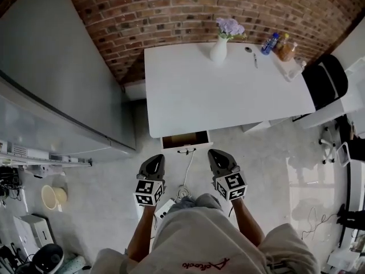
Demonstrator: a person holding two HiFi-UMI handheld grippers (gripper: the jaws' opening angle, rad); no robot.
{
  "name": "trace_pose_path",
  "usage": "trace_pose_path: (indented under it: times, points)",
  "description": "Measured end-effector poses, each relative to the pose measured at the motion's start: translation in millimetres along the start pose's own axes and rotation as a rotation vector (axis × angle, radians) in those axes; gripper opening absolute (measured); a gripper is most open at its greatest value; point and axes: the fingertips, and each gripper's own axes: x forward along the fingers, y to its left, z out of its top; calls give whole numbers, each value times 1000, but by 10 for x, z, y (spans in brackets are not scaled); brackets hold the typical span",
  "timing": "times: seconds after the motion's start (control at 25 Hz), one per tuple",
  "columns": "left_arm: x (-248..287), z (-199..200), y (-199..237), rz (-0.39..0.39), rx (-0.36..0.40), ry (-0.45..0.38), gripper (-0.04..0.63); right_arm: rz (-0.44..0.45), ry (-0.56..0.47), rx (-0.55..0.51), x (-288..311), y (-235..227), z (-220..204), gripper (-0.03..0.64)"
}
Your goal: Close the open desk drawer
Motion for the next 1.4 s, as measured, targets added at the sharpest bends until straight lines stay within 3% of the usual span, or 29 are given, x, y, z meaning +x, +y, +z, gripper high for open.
trace_pose_path:
  times: [0.56, 1.08, 1.4]
  points:
    - [145, -126, -281, 41, -22, 30, 12, 66, 36, -16, -17, -256, -159, 18]
    - [304, -787, -359, 24, -61, 126, 12, 101, 154, 46, 88, -216, -974, 18]
    - [366, -1054, -269, 16, -56, 127, 12, 77, 140, 64, 165, -137, -1204, 18]
